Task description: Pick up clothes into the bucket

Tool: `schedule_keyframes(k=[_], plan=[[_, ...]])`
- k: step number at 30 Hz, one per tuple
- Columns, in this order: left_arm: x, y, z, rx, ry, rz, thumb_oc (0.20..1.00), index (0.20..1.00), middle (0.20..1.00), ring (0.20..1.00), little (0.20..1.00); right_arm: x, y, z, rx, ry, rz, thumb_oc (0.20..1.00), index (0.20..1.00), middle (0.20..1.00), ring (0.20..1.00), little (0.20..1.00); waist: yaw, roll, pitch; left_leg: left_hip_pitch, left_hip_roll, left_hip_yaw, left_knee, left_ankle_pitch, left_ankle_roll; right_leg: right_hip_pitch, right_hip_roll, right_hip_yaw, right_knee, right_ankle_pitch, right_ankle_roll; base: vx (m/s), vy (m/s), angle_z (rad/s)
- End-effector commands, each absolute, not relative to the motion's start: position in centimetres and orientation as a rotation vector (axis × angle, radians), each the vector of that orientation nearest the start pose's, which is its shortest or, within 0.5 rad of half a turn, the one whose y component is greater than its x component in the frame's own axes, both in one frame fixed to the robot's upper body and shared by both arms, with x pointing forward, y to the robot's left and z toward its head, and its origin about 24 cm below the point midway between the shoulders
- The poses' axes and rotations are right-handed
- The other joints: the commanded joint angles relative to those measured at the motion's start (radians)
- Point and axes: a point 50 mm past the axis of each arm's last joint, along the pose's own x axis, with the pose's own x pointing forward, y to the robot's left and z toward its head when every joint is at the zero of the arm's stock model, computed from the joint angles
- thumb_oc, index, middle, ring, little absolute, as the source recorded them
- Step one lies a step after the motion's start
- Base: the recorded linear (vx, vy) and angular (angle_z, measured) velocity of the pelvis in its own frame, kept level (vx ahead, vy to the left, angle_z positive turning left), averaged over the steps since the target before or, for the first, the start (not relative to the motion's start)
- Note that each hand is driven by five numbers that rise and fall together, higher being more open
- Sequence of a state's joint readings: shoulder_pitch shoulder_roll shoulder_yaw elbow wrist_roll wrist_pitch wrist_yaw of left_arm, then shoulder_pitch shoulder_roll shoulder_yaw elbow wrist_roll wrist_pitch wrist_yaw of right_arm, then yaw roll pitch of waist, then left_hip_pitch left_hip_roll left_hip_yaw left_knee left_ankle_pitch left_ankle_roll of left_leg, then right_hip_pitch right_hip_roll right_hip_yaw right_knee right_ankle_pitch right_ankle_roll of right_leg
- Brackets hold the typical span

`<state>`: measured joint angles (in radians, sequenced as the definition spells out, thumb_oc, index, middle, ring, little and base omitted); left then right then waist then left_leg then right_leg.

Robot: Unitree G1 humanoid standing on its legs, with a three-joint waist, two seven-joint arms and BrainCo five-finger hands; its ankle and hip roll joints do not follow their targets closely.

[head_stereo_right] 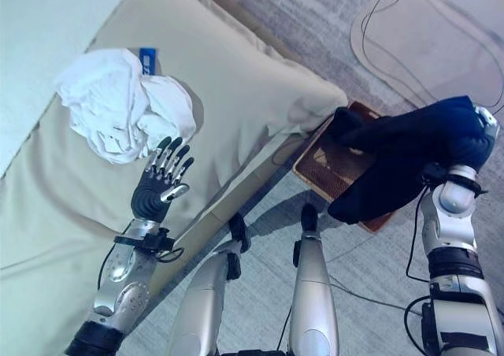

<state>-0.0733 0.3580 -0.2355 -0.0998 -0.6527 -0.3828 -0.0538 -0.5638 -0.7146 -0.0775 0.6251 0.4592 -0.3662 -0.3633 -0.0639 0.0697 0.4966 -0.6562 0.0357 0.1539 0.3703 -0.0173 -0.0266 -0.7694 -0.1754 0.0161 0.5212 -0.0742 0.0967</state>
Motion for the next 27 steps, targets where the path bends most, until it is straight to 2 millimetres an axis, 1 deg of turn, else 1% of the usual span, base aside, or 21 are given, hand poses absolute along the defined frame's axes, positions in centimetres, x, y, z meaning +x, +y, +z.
schedule_keyframes(k=[1,2,3,4,7,10,11,12,14,16,17,18,20,22,23,27], plan=[[24.1,15.8,12.3,-0.355,-0.519,-0.279,1.000,1.000,1.000,1.000,1.000,32.0,-33.4,20.7,-0.147,-0.579,-0.617,0.200,0.200,0.200,0.200,0.200,-0.007,-0.009,-0.080,-0.063,-0.009,-0.044,0.153,-0.130,0.024,-0.022,-0.008,-0.052,-0.051,0.109,0.035,-0.01,-0.009,0.03],[24.1,15.7,12.5,-0.354,-0.525,-0.281,1.000,1.000,1.000,1.000,1.000,32.2,-33.3,20.8,-0.141,-0.575,-0.618,0.200,0.200,0.200,0.200,0.200,-0.006,-0.006,-0.077,-0.088,-0.009,-0.046,0.174,-0.133,0.024,-0.045,-0.008,-0.051,-0.030,0.105,0.032,-0.01,-0.021,0.06],[24.1,15.7,13.0,-0.349,-0.549,-0.280,1.000,1.000,1.000,1.000,1.000,32.6,-32.6,20.7,-0.148,-0.575,-0.604,0.200,0.200,0.200,0.200,0.200,-0.006,-0.003,-0.077,-0.127,-0.012,-0.048,0.204,-0.139,0.022,-0.078,-0.006,-0.046,-0.003,0.094,0.025,-0.01,-0.020,0.05],[24.2,15.6,13.2,-0.352,-0.556,-0.283,1.000,1.000,1.000,1.000,1.000,32.8,-32.4,20.5,-0.150,-0.568,-0.601,0.200,0.200,0.200,0.200,0.200,-0.006,-0.001,-0.075,-0.141,-0.014,-0.051,0.217,-0.144,0.023,-0.093,-0.004,-0.043,0.009,0.090,0.023,-0.01,-0.016,0.10],[24.1,15.3,13.6,-0.356,-0.575,-0.286,1.000,1.000,1.000,1.000,1.000,33.4,-31.7,19.1,-0.148,-0.513,-0.581,0.200,0.200,0.200,0.200,0.200,-0.001,0.006,-0.069,-0.201,-0.016,-0.056,0.274,-0.160,0.026,-0.150,-0.003,-0.039,0.069,0.070,0.014,-0.02,-0.013,0.08],[24.1,15.4,13.9,-0.346,-0.590,-0.276,1.000,1.000,1.000,1.000,1.000,33.7,-30.7,17.2,-0.188,-0.446,-0.548,0.200,0.200,0.200,0.200,0.200,-0.002,0.008,-0.067,-0.264,-0.018,-0.062,0.334,-0.178,0.028,-0.205,-0.003,-0.033,0.120,0.055,0.007,-0.02,-0.018,0.05],[24.1,15.4,13.9,-0.345,-0.590,-0.276,1.000,1.000,1.000,1.000,1.000,33.7,-30.7,17.2,-0.188,-0.446,-0.548,0.200,0.200,0.200,0.200,0.200,-0.003,0.008,-0.069,-0.265,-0.019,-0.062,0.332,-0.176,0.028,-0.206,-0.003,-0.033,0.118,0.056,0.007,0.08,-0.018,0.05],[24.2,15.4,14.1,-0.339,-0.602,-0.268,1.000,1.000,1.000,1.000,1.000,33.8,-30.6,15.6,-0.215,-0.384,-0.548,0.200,0.200,0.200,0.200,0.200,0.001,0.015,-0.069,-0.291,-0.019,-0.071,0.374,-0.217,0.022,-0.229,0.002,-0.028,0.166,0.013,0.010,0.08,-0.011,0.02],[24.2,15.6,14.3,-0.340,-0.614,-0.259,1.000,1.000,1.000,1.000,1.000,33.9,-30.7,14.7,-0.213,-0.342,-0.562,0.200,0.200,0.200,0.200,0.200,0.003,0.020,-0.074,-0.330,-0.019,-0.071,0.406,-0.225,0.023,-0.271,0.004,-0.023,0.198,0.005,0.007,0.04,-0.002,0.04],[24.1,15.6,14.4,-0.340,-0.624,-0.260,1.000,1.000,1.000,1.000,1.000,34.0,-31.3,13.9,-0.224,-0.288,-0.589,0.200,0.200,0.200,0.200,0.200,0.011,0.027,-0.078,-0.367,-0.023,-0.072,0.434,-0.231,0.026,-0.305,0.007,-0.018,0.226,-0.004,0.002,0.00,0.005,0.02],[24.0,15.6,14.5,-0.340,-0.627,-0.260,1.000,1.000,1.000,1.000,1.000,34.1,-31.8,13.7,-0.231,-0.262,-0.608,0.200,0.200,0.200,0.200,0.200,0.014,0.031,-0.079,-0.378,-0.024,-0.070,0.445,-0.234,0.027,-0.318,0.008,-0.016,0.237,-0.006,0.001,0.00,0.000,0.00],[24.0,15.6,14.6,-0.340,-0.628,-0.260,1.000,1.000,1.000,1.000,1.000,34.1,-31.8,13.8,-0.231,-0.263,-0.607,0.200,0.200,0.200,0.200,0.200,0.015,0.031,-0.080,-0.381,-0.024,-0.069,0.447,-0.235,0.027,-0.322,0.009,-0.015,0.239,-0.007,0.001,0.00,0.000,0.00],[23.9,15.7,14.4,-0.332,-0.616,-0.261,1.000,1.000,1.000,1.000,1.000,34.3,-33.0,14.1,-0.266,-0.224,-0.643,0.200,0.200,0.200,0.200,0.200,0.022,0.037,-0.082,-0.421,-0.027,-0.071,0.482,-0.240,0.027,-0.362,0.011,-0.009,0.273,-0.014,-0.004,0.00,0.000,0.00],[23.9,15.6,14.3,-0.335,-0.612,-0.262,1.000,1.000,1.000,1.000,1.000,34.4,-33.2,14.2,-0.274,-0.216,-0.648,0.200,0.200,0.200,0.200,0.200,0.022,0.039,-0.083,-0.430,-0.026,-0.070,0.487,-0.242,0.027,-0.373,0.011,-0.006,0.280,-0.016,-0.005,0.00,0.000,0.00],[23.9,15.5,14.3,-0.340,-0.608,-0.269,1.000,1.000,1.000,1.000,1.000,34.3,-34.2,14.9,-0.313,-0.198,-0.682,0.200,0.200,0.200,0.200,0.200,0.025,0.042,-0.084,-0.444,-0.026,-0.068,0.496,-0.243,0.028,-0.388,0.009,-0.001,0.291,-0.016,-0.006,-0.01,-0.003,-0.03],[23.9,15.3,14.1,-0.347,-0.595,-0.277,1.000,1.000,1.000,1.000,1.000,34.3,-35.6,15.8,-0.390,-0.159,-0.734,0.200,0.200,0.200,0.200,0.200,0.029,0.048,-0.085,-0.468,-0.025,-0.062,0.516,-0.244,0.029,-0.419,0.009,0.007,0.313,-0.020,-0.009,0.00,0.000,0.00]])
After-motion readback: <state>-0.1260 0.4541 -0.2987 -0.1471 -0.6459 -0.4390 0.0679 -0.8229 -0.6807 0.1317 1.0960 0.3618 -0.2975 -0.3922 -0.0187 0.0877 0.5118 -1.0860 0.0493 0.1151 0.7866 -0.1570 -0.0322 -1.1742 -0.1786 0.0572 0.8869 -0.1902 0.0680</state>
